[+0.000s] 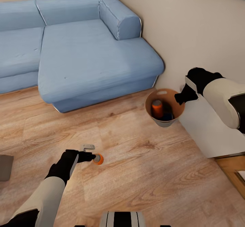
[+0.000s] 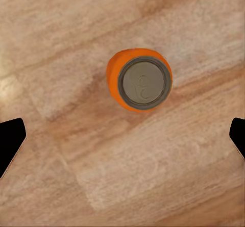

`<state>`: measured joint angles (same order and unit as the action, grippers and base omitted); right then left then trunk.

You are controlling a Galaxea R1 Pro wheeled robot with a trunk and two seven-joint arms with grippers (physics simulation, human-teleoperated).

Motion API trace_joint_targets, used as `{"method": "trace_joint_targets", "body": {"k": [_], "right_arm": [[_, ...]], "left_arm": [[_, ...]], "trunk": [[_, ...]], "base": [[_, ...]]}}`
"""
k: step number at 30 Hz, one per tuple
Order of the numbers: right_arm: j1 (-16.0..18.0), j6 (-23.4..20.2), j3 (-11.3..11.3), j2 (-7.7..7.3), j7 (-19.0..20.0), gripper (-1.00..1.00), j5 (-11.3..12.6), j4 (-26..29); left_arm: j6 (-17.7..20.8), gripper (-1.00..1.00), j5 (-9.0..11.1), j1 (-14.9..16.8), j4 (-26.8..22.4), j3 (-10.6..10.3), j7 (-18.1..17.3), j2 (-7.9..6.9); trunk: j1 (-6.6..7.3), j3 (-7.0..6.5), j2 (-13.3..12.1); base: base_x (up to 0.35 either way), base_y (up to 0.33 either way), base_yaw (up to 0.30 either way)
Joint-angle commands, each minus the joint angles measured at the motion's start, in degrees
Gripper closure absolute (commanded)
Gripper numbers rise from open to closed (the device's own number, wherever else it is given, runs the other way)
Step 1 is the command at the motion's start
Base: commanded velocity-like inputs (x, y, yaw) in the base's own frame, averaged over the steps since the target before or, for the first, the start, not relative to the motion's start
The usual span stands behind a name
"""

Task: Put the three can of soda from the living room inside the tash can in the kitchen.

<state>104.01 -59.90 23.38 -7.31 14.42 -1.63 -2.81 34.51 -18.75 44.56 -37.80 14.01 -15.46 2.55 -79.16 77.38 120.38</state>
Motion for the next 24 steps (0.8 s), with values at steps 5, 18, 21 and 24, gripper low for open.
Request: {"method": "trace_joint_targets", "body": {"k": [5,18,21,24], "right_arm": [[0.4,-0.1,-0.5,-0.06,0.3,1.00,1.1,0.0],[0.4,-0.1,-0.4,0.01,0.3,1.00,1.1,0.0],[0.4,-0.1,-0.4,-0.05,0.3,1.00,1.1,0.0],[0.5,-0.1,-0.4,-0.06,0.3,1.00,1.1,0.0]], "left_arm": [[0.1,-1.00,0.0,0.0,0.0,0.0,0.0,0.00],[0.0,-1.00,0.0,0.0,-1.4,0.1,0.0,0.08],[0.1,-1.00,0.1,0.0,-1.5,0.1,0.0,0.09],[0.1,-1.00,0.2,0.0,-1.5,0.2,0.0,0.16]], "trunk": [[0.01,0.44,0.0],[-1.53,2.86,2.8],[-2.19,3.67,4.0],[-2.85,4.48,5.2]], "base": [[0.324,0.000,0.000],[0.094,0.000,0.000],[0.003,0.000,0.000],[0.001,0.000,0.000]]}}
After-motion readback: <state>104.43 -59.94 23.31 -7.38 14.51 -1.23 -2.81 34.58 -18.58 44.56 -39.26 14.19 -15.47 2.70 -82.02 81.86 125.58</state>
